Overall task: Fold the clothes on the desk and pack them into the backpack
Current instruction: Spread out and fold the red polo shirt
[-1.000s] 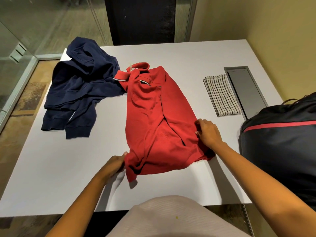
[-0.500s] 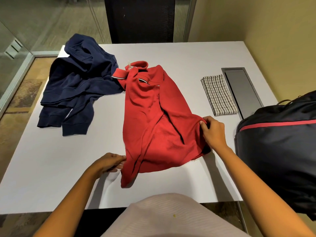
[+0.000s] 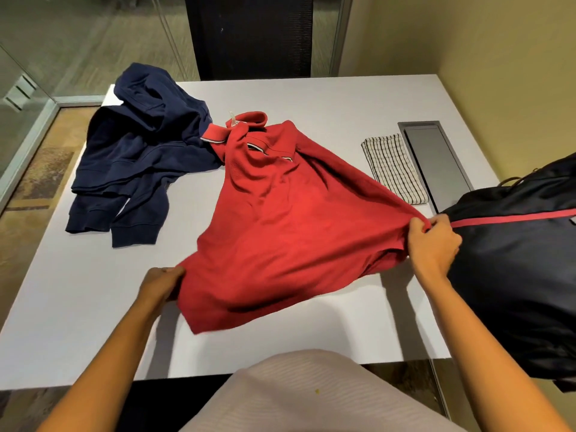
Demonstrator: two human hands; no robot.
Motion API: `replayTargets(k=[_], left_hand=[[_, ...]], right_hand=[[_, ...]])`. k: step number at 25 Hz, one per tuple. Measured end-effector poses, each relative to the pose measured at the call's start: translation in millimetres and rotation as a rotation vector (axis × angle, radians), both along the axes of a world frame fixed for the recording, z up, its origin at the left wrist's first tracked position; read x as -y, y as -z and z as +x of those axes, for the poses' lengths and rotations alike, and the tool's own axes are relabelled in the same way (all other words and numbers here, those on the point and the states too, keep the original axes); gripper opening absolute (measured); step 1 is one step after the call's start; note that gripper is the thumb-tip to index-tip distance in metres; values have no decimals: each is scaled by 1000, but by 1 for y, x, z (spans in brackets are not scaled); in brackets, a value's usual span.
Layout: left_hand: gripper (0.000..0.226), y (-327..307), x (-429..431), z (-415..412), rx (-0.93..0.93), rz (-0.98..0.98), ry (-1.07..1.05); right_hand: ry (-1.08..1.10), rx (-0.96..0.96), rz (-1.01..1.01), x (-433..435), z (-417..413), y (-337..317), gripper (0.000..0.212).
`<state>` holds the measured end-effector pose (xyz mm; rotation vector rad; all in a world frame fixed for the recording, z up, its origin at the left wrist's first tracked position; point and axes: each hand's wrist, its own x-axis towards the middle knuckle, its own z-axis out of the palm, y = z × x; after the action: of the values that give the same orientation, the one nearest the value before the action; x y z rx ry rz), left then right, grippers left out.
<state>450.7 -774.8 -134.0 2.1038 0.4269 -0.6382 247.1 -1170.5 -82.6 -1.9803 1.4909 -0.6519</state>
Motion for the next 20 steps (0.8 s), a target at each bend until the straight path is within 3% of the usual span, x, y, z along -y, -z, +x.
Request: replayTargets(k=[3,7,9,11,14,16,20], left_hand=[[27,7,-30,-4,149,238,-28],[29,24,-45,-20,136,358,46],[30,30,-45,-23,145,361,87],[28,32,-40,-23,165,355,115],[30,35,-34,-23,182,364,113],[32,39,-38,-22,149,394,112],[31,46,-50,-21,65,428,63]], right_hand=[[-30,-330,-27,-10,-27,24,27],[-208,-698,36,-34,-49,64,26],[-340,-694,-151,-42,-48,79,24],[-465,-566,-304,-46,-39,86,34],[-778,-410,-315,-49,-22,98,50],[-916,-476,-402,-48,-21,114,52],[-824,-544,-361,-40,-31,127,52]])
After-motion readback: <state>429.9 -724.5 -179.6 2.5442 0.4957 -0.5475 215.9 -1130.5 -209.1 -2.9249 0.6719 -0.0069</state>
